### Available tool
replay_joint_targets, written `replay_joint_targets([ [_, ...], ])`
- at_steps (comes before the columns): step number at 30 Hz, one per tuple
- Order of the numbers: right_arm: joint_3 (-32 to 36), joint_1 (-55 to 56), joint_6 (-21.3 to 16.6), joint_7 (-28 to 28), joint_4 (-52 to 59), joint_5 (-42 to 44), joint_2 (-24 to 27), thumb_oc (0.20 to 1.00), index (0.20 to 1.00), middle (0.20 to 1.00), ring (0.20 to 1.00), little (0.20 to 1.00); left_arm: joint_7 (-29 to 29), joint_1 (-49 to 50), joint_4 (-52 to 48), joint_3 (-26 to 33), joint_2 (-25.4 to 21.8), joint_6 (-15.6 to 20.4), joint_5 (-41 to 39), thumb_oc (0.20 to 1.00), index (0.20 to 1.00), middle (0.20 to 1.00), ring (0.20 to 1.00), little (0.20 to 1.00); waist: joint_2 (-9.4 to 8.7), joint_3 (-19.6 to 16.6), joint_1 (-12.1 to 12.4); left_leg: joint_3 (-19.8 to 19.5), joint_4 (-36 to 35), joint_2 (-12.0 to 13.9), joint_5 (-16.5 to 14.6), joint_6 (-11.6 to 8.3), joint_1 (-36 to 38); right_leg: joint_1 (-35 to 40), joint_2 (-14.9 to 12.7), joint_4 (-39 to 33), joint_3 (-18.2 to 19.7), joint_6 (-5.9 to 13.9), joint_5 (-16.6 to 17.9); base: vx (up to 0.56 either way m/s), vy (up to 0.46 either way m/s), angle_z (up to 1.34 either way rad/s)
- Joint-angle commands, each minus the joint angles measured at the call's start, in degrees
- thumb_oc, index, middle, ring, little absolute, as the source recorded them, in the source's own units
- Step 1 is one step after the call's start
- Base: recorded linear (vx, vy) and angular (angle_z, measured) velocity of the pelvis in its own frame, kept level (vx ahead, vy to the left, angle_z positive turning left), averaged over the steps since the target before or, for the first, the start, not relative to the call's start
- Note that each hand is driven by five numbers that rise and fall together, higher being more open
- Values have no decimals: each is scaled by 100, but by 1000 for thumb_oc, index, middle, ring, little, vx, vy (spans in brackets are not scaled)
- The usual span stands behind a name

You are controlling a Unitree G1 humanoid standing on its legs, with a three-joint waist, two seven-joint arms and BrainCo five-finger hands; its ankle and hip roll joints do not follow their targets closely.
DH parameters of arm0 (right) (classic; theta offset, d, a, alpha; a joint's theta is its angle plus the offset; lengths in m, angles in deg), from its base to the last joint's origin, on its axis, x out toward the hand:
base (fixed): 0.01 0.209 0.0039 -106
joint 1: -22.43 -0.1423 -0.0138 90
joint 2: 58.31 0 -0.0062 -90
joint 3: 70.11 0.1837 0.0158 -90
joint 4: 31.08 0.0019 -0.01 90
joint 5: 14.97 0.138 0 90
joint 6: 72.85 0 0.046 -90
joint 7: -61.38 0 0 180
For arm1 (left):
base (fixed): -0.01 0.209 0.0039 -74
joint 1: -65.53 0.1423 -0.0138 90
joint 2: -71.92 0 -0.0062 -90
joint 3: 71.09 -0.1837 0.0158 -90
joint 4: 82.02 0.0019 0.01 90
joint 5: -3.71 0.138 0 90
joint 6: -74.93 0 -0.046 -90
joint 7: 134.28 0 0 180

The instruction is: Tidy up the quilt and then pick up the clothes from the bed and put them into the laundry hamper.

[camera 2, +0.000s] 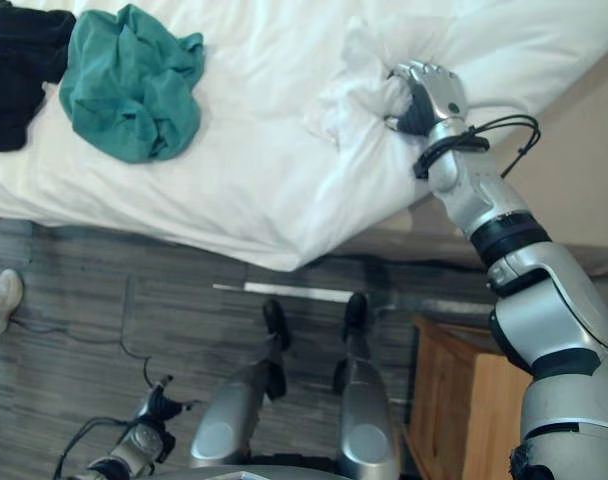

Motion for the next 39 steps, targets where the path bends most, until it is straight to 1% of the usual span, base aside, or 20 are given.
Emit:
replay_joint_targets([
  [1, -251, 18, 108, -232, -563, 130, -256, 200, 200, 200, 200, 200, -112, -38, 288, -111, -181, -53, -172, 1000, 1000, 1000, 1000, 1000, -433, -237, 58, 108, 450, 209, -629, -534, 382, -150, -444, 691, 241, 486, -736, 40, 1, 7],
  [5, 730, 1386, 269, -188, -528, 391, -574, 200, 200, 200, 200, 200, 11, 134, 416, -1, -44, -212, 72, 1000, 1000, 1000, 1000, 1000, -511, -579, -78, 86, 209, 126, -735, -474, 974, 446, -414, 434, 217, 517, -720, 90, 33, 14],
  [7, 941, 1703, 276, -174, -511, 457, -646, 200, 200, 200, 200, 200, 22, 167, 431, 31, -20, -247, 124, 1000, 1000, 1000, 1000, 1000, -532, -658, -105, 93, 144, 112, -725, -465, 1054, 526, -402, 342, 224, 523, -681, 51, 24, -2],
  [8, 1450, 2396, 292, -126, -541, 705, -751, 200, 200, 200, 200, 200, 76, 236, 492, 163, -7, -321, 206, 1000, 1000, 1000, 1000, 1000, -559, -831, -186, 104, 2, 107, -742, -451, 1252, 722, -379, 160, 235, 550, -617, 68, 26, -14],
  [11, 1947, 2999, 277, -86, -576, 983, -771, 200, 200, 200, 200, 200, 127, 305, 549, 289, -19, -356, 277, 1000, 1000, 1000, 1000, 1000, -621, -1018, -261, 146, -36, 112, -759, -447, 1334, 837, -356, 2, 270, 575, -520, 61, 11, -7],
  [12, 2517, 3618, 287, -74, -601, 1320, -766, 724, 724, 724, 724, 724, 180, 357, 619, 444, -38, -408, 336, 1000, 1000, 1000, 1000, 1000, -670, -1158, -371, 196, -36, 148, -807, -454, 1452, 967, -332, -106, 310, 593, -482, 77, 4, -8],
  [13, 2525, 3626, 290, -75, -594, 1319, -768, 1000, 1000, 1000, 1000, 1000, 180, 357, 618, 440, -42, -408, 336, 1000, 1000, 1000, 1000, 1000, -675, -1172, -364, 200, -36, 145, -795, -453, 1433, 948, -335, -109, 314, 590, -471, 72, 18, -10],
  [17, 3824, 4995, 210, -12, -791, 2186, -908, 1000, 1000, 1000, 1000, 1000, 298, 452, 822, 656, -49, -537, 454, 1000, 1000, 1000, 1000, 1000, -765, -1476, -621, 343, -36, 204, -876, -476, 1645, 1125, -270, -170, 451, 619, -519, 69, 22, -20],
  [18, 3828, 5000, 212, -13, -787, 2185, -911, 1000, 1000, 1000, 1000, 1000, 298, 451, 822, 654, -52, -537, 454, 1000, 1000, 1000, 1000, 1000, -770, -1490, -616, 346, -36, 201, -862, -475, 1625, 1106, -272, -175, 455, 615, -506, 59, 14, -16],
  [20, 4406, 5558, 155, 56, -1037, 2673, -1088, 1000, 1000, 1000, 1000, 1000, 332, 469, 882, 710, -35, -581, 488, 1000, 1000, 1000, 1000, 1000, -805, -1607, -747, 417, -36, 237, -929, -486, 1748, 1184, -246, -182, 494, 644, -550, 61, 15, -23],
  [23, 4777, 5806, 94, 75, -1292, 3122, -1190, 1000, 1000, 1000, 1000, 1000, 364, 481, 913, 720, -29, -597, 492, 1000, 1000, 1000, 1000, 1000, -828, -1682, -815, 455, -36, 252, -962, -483, 1813, 1218, -226, -182, 524, 650, -572, 64, 10, -15],
  [24, 5144, 5957, 29, 152, -1557, 3575, -1220, 1000, 1000, 1000, 1000, 1000, 382, 502, 937, 706, -18, -604, 478, 1000, 1000, 1000, 1000, 1000, -855, -1733, -863, 466, -36, 267, -993, -477, 1862, 1250, -217, -182, 533, 653, -580, 54, 7, -23],
  [29, 5526, 6016, -111, 509, -1288, 3817, -983, 1000, 1000, 1000, 1000, 1000, 362, 517, 952, 679, 5, -626, 410, 1000, 1000, 1000, 1000, 1000, -902, -1766, -888, 496, -36, 281, -1001, -478, 1895, 1251, -216, -183, 551, 660, -569, 30, 7, -16],
  [30, 5575, 6051, -143, 557, -650, 3629, -809, 573, 573, 573, 573, 573, 356, 540, 927, 684, 17, -638, 426, 1000, 1000, 1000, 1000, 1000, -903, -1714, -884, 493, -36, 280, -1029, -480, 1939, 1288, -201, -174, 562, 661, -613, 12, 13, -13],
  [31, 5581, 6055, -135, 559, -638, 3624, -814, 200, 200, 200, 200, 200, 355, 538, 926, 684, 15, -639, 427, 1000, 1000, 1000, 1000, 1000, -908, -1723, -880, 495, -36, 277, -1008, -479, 1918, 1270, -203, -181, 565, 654, -593, 15, 18, -14],
  [33, 5532, 5941, -176, 573, -2, 3324, -508, 200, 200, 200, 200, 200, 388, 591, 877, 685, 11, -626, 440, 1000, 1000, 1000, 1000, 1000, -902, -1687, -838, 496, -36, 273, -1006, -488, 1921, 1275, -194, -175, 570, 650, -633, -10, 3, -9],
  [34, 5320, 5554, -258, 610, 542, 3076, -163, 200, 200, 200, 200, 200, 394, 589, 819, 642, -6, -601, 427, 1000, 1000, 1000, 1000, 1000, -887, -1602, -774, 467, -36, 276, -1006, -498, 1910, 1275, -188, -154, 572, 655, -668, -40, -7, -2],
  [37, 4930, 4941, -299, 660, 1075, 2816, 108, 200, 200, 200, 200, 200, 353, 499, 755, 579, -50, -581, 390, 1000, 1000, 1000, 1000, 1000, -864, -1451, -718, 424, -36, 289, -940, -513, 1783, 1144, -194, -127, 574, 645, -634, -85, -15, -4],
  [38, 4741, 4612, -345, 717, 1275, 2749, 207, 200, 200, 200, 200, 200, 304, 422, 718, 530, -68, -575, 350, 1000, 1000, 1000, 1000, 1000, -851, -1349, -694, 392, -36, 291, -909, -508, 1699, 1039, -198, -83, 591, 638, -628, -193, -35, 6],
  [39, 4410, 4014, -417, 840, 1726, 2626, 261, 200, 200, 200, 200, 200, 151, 257, 618, 379, -107, -545, 228, 1000, 1000, 1000, 1000, 1000, -819, -1032, -595, 328, 38, 273, -818, -487, 1491, 796, -215, 114, 640, 608, -643, -196, -35, 15],
])
